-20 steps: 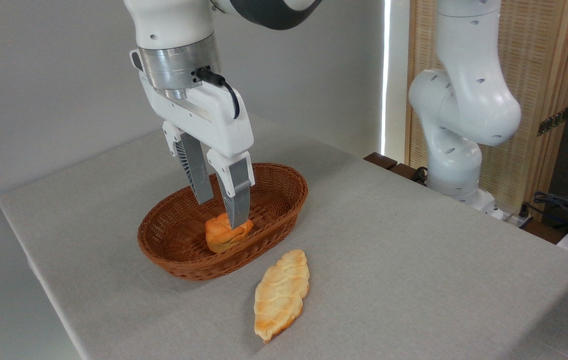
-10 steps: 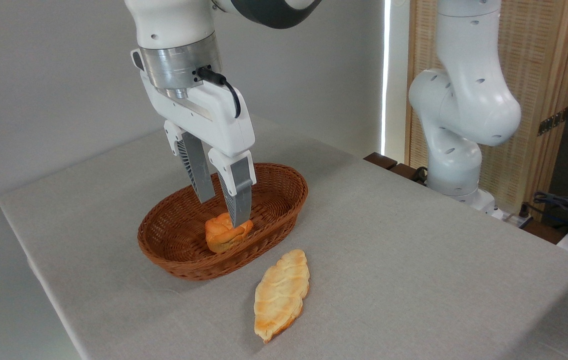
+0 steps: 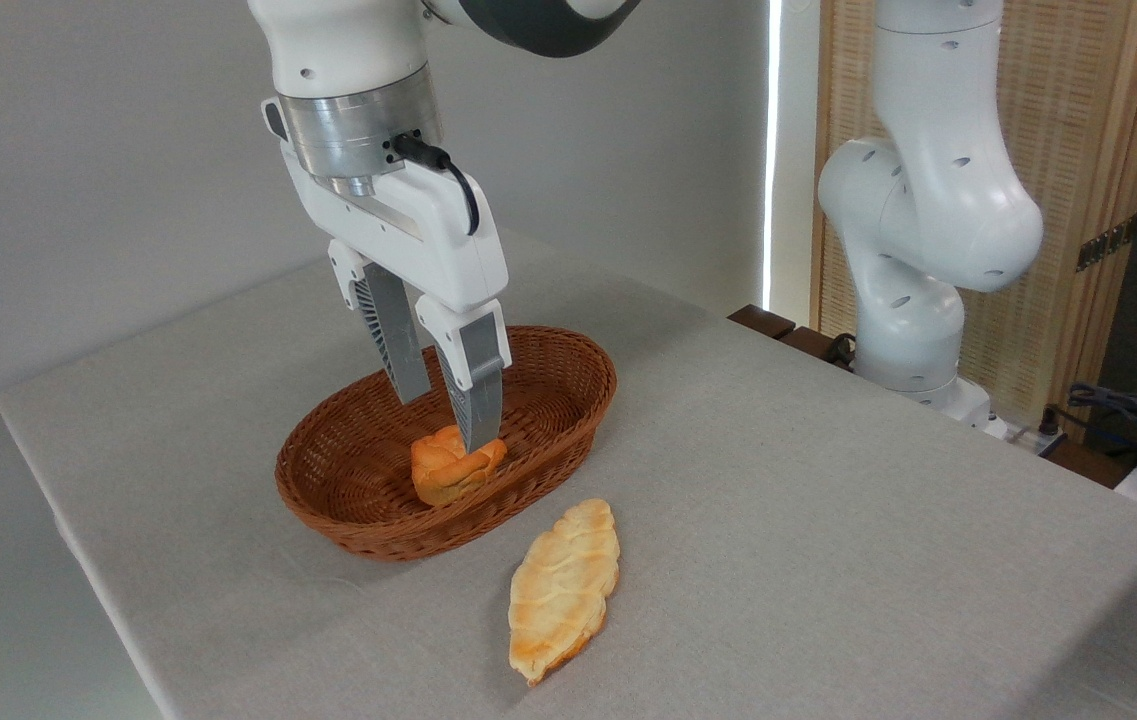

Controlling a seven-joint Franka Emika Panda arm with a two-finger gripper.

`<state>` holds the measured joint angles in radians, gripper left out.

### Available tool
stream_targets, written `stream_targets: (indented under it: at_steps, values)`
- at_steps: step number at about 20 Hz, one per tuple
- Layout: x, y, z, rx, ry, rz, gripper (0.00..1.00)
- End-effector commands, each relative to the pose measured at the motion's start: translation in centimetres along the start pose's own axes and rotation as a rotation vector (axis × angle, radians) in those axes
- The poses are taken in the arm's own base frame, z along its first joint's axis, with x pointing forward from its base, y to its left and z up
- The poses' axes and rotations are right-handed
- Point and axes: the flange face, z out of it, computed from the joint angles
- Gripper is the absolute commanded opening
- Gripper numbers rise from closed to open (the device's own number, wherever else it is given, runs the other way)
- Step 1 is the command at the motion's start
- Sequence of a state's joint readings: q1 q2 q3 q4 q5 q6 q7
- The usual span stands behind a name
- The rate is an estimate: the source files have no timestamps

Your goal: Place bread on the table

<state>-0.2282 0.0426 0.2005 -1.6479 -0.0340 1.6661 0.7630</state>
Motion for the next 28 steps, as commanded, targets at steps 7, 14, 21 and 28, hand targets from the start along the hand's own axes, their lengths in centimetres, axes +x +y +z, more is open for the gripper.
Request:
stream_targets:
  at_steps: [7,14,21,28]
  values:
    - [1.9,2.5,2.4,-0.099,-0.015,0.028,1.0]
    - [4.1,6.2,8.1,-0.154,-0.021,0.085,1.0]
    - [6.5,8.6,13.0,-0.139,-0.023,0.134,1.0]
    - [7.7,9.7,15.2,-0.153,-0.053,0.159,1.0]
